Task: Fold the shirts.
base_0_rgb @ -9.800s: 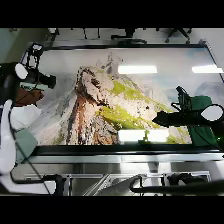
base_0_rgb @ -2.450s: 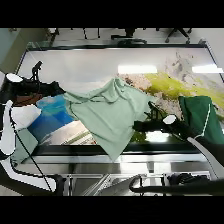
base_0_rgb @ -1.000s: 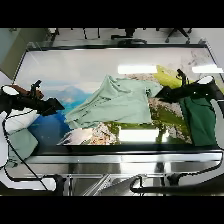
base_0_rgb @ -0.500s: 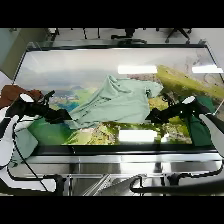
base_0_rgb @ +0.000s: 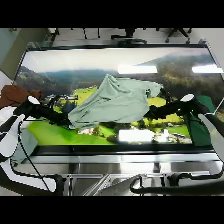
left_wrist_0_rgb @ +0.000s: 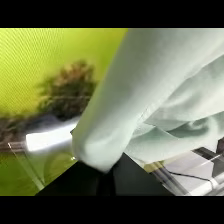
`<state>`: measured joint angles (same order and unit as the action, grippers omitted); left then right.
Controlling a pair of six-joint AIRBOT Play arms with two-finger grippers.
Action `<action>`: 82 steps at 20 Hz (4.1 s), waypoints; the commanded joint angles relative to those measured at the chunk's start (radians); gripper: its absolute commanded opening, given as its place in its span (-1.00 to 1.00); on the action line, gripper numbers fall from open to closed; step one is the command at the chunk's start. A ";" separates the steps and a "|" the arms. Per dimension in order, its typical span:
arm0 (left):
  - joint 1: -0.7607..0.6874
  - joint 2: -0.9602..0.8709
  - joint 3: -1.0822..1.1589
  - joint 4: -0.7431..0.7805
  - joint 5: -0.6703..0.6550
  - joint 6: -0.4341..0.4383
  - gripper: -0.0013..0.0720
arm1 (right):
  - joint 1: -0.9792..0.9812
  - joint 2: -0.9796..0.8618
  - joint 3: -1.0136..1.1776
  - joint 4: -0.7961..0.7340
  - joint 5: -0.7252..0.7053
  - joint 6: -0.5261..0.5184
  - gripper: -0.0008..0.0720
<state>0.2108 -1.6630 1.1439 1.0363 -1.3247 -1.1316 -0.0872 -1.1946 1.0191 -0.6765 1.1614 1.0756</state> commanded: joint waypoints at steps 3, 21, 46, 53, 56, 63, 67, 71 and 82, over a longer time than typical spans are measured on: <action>0.000 0.098 0.185 -0.210 -0.111 0.001 -0.92 | 0.001 0.172 0.166 0.015 0.061 0.006 -0.93; 0.451 0.879 0.753 -0.482 0.103 -0.158 -0.92 | -0.040 0.399 1.096 -0.120 0.008 0.099 -0.93; -0.150 -0.217 0.890 0.114 -0.002 -0.283 0.96 | -0.163 -0.152 0.613 -0.215 0.151 0.082 -0.16; 0.068 -0.183 0.534 0.077 -0.142 -0.194 0.96 | -0.337 0.170 0.161 -0.356 0.200 0.158 -0.17; 0.095 -0.217 0.487 0.024 -0.122 -0.174 0.96 | -0.353 0.255 0.023 -0.356 0.182 0.156 -0.17; 0.051 -0.338 0.488 -0.054 -0.179 -0.140 0.96 | -0.353 0.284 -0.109 -0.356 0.183 0.157 -0.17; 0.036 -0.375 0.488 -0.056 -0.275 -0.121 0.96 | -0.353 0.284 -0.142 -0.357 0.182 0.156 -0.16; 0.037 -0.373 0.489 -0.068 -0.332 -0.075 -0.40 | -0.353 0.283 -0.171 -0.364 0.174 0.152 -0.16; 0.037 -0.373 0.490 -0.072 -0.313 -0.059 -0.91 | -0.294 0.134 -0.338 -0.217 0.046 0.071 -0.14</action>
<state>0.2481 -2.0361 1.6325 0.9680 -1.6360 -1.1912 -0.4187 -1.0080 0.7132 -0.9524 1.2568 1.1744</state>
